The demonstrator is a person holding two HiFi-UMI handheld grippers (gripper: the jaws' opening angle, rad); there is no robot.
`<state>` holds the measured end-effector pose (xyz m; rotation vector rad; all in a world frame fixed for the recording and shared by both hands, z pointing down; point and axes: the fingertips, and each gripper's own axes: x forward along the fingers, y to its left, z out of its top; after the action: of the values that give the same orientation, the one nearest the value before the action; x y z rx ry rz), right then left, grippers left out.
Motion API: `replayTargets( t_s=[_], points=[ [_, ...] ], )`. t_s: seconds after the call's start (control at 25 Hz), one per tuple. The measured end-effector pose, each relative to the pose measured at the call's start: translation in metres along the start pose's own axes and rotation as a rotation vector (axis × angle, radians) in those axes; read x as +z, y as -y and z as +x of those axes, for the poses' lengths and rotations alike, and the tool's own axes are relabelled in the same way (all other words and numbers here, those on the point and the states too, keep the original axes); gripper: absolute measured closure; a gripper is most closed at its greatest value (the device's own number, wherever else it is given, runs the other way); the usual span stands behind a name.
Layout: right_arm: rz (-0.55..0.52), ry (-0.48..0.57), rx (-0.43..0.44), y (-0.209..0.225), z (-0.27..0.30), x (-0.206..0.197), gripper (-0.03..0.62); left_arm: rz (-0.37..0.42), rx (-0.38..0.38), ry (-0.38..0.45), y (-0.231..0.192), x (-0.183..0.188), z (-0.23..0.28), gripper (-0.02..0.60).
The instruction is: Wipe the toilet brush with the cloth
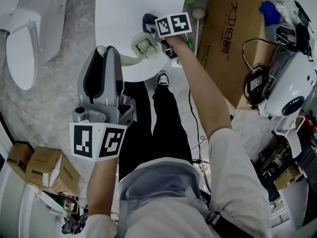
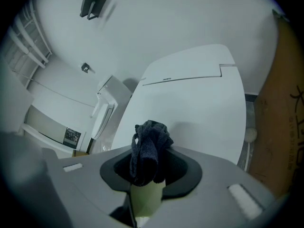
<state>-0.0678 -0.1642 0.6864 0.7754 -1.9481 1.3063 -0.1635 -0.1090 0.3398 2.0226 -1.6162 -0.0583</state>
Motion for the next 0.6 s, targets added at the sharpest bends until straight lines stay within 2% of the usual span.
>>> replayTargets(
  t_s=[0.36,0.6],
  points=[
    [0.06,0.063,-0.034,0.017,-0.018,-0.013,0.487,0.009,0.002,0.002,0.001,0.0,0.001,0.581],
    [0.019,0.018,-0.055,0.023,-0.026,-0.035,0.487,0.006,0.006,0.003,0.002,0.0,0.0,0.581]
  ],
)
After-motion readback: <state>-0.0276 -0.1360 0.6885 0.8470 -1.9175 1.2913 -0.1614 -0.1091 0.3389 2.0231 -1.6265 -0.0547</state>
